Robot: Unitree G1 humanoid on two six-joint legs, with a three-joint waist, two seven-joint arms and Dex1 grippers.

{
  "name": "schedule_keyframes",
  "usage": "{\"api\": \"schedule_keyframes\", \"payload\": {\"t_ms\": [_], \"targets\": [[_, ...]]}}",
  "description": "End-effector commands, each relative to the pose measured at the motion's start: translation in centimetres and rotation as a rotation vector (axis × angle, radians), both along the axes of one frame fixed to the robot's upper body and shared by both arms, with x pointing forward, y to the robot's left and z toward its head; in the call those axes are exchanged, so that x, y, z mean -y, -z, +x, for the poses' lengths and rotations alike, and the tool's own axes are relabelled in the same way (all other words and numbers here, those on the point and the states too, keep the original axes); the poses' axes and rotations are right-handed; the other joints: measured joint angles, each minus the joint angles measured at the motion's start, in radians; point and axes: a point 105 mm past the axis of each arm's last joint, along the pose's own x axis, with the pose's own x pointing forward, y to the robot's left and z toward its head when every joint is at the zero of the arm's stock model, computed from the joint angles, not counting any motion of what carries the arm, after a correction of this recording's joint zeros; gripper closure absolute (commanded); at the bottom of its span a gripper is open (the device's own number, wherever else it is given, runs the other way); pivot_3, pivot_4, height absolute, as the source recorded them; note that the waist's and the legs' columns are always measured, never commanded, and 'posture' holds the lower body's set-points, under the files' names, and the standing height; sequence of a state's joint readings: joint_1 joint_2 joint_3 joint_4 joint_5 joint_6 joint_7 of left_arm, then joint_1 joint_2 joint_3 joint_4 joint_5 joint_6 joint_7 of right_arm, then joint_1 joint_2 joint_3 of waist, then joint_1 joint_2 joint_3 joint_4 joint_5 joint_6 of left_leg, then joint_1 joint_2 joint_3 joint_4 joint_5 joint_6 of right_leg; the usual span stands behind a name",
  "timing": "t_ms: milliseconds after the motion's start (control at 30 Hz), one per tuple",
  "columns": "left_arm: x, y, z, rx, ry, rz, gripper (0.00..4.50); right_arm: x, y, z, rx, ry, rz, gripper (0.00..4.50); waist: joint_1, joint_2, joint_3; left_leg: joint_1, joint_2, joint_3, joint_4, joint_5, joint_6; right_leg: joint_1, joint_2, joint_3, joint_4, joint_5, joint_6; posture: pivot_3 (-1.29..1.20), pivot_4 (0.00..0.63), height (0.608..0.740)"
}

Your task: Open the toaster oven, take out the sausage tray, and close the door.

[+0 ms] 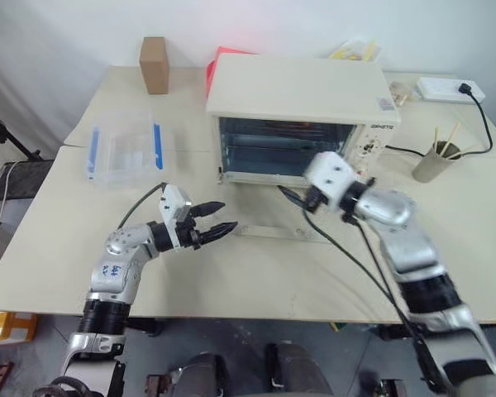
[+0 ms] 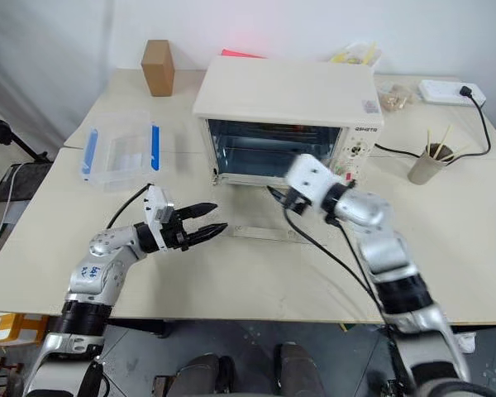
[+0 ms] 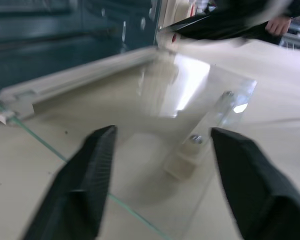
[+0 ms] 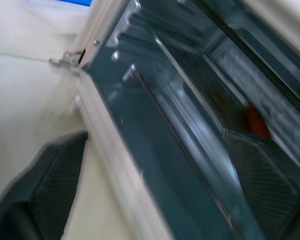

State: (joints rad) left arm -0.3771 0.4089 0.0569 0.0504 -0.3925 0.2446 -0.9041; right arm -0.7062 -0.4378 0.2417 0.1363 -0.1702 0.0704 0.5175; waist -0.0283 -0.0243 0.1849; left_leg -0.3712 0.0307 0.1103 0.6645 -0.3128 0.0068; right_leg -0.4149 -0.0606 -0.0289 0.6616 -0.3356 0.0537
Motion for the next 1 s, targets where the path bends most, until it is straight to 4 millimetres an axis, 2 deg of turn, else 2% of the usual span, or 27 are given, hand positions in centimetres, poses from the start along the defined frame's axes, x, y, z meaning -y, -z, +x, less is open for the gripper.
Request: {"api": "schedule_keyframes", "payload": {"t_ms": [33, 200, 467, 567, 733, 900, 933, 1000], "targets": [[-1.1, -2.1, -0.5, 0.089, -0.065, -0.051, 0.02, -0.1, -1.3, 2.6, 0.117, 0.137, -0.050, 0.00, 0.000, 0.000, 0.000, 0.000, 0.000, 0.000, 0.000, 0.000, 0.000, 0.000, 0.000, 0.000, 0.000, 0.000, 0.000, 0.00, 0.150, 0.740], [-2.1, -1.7, -1.2, 0.089, -0.123, -0.066, 0.02, -1.0, -3.1, 5.1, 0.267, 0.231, -0.101, 0.00, -0.007, 0.000, 0.000, -0.001, 0.000, 0.001, 0.000, 0.000, 0.000, 0.000, 0.000, 0.000, 0.000, 0.000, 0.000, 0.00, 0.150, 0.740], [-2.0, -1.3, -1.6, 0.087, -0.137, -0.073, 0.02, -1.7, -2.6, 6.7, 0.276, 0.240, -0.166, 0.00, -0.023, 0.000, 0.000, -0.001, 0.000, 0.001, 0.000, 0.000, 0.000, 0.000, 0.000, 0.000, 0.001, 0.000, 0.000, 0.00, 0.150, 0.740], [-1.4, -1.7, -1.2, 0.097, -0.118, -0.085, 0.00, -2.2, -2.9, 6.7, 0.304, 0.223, -0.173, 0.58, -0.028, 0.000, 0.000, -0.001, 0.000, 0.001, -0.001, 0.000, 0.000, 0.000, 0.000, 0.000, 0.002, 0.000, 0.000, 0.00, 0.150, 0.740], [0.1, -3.1, 0.7, 0.113, -0.078, -0.110, 0.00, -2.3, -3.1, 6.8, 0.320, 0.222, -0.182, 2.27, -0.026, 0.000, 0.000, -0.001, 0.000, 0.001, -0.001, 0.000, 0.000, 0.000, 0.000, -0.001, 0.002, 0.000, 0.000, 0.00, 0.150, 0.740], [0.6, -4.4, 2.9, 0.109, -0.065, -0.129, 0.00, -2.4, -3.4, 6.6, 0.357, 0.216, -0.195, 3.99, -0.031, 0.000, 0.000, -0.001, 0.001, 0.001, -0.002, 0.000, 0.000, 0.000, 0.001, -0.001, 0.002, 0.000, 0.000, 0.00, 0.150, 0.740], [0.7, -4.8, 3.4, 0.109, -0.063, -0.137, 0.00, -2.5, -3.5, 6.5, 0.363, 0.213, -0.199, 4.25, -0.030, 0.000, 0.000, -0.001, 0.001, 0.001, -0.002, 0.000, 0.000, 0.000, 0.001, -0.001, 0.002, 0.000, 0.000, 0.00, 0.150, 0.740], [0.5, -5.8, 4.6, 0.098, -0.063, -0.163, 0.00, -2.5, -3.6, 6.5, 0.371, 0.210, -0.206, 4.36, -0.030, 0.000, 0.000, -0.002, 0.001, 0.000, -0.001, 0.001, -0.001, 0.000, 0.001, -0.002, 0.002, 0.000, 0.000, 0.00, 0.150, 0.740]]}}
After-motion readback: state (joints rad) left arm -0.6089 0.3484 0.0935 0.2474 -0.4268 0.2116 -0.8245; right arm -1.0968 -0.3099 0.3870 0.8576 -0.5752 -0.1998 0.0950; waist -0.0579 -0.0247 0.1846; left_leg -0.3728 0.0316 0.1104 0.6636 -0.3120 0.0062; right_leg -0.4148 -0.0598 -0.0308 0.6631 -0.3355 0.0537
